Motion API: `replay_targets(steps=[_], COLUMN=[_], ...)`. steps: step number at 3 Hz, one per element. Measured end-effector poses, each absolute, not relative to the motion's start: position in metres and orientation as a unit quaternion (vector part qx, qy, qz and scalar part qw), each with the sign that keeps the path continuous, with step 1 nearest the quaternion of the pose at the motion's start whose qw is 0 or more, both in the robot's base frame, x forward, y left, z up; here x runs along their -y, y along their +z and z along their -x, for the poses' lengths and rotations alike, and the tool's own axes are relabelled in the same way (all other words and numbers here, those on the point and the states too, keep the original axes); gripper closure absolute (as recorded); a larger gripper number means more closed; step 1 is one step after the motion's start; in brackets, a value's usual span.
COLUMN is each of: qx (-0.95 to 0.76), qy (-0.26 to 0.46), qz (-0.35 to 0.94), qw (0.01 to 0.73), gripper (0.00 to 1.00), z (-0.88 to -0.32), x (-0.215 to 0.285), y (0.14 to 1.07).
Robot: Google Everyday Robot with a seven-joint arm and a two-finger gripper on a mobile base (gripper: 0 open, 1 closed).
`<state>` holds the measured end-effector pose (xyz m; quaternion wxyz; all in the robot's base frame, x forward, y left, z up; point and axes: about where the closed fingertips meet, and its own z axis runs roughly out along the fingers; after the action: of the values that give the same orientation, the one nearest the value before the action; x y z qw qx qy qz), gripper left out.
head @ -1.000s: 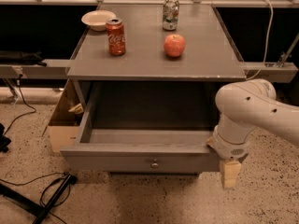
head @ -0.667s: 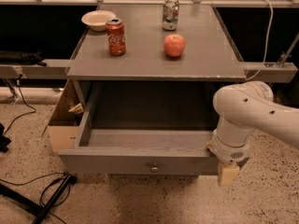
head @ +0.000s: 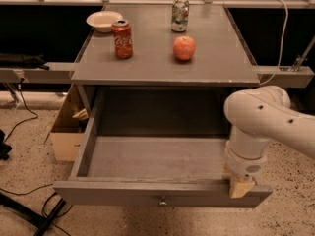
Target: Open top drawer
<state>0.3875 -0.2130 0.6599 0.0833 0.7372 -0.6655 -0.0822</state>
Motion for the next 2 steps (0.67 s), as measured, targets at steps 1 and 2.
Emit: replay_targets(steps=[1, 2], qx=[0.668, 0.671], qy=[-0.084, -0.091], qz=[-0.734, -0.73], qw=[0.088, 0.095], gripper=[1.0, 1.0], z=[-0.381, -0.369], x=[0.216, 0.221], y=[0.66, 0.664])
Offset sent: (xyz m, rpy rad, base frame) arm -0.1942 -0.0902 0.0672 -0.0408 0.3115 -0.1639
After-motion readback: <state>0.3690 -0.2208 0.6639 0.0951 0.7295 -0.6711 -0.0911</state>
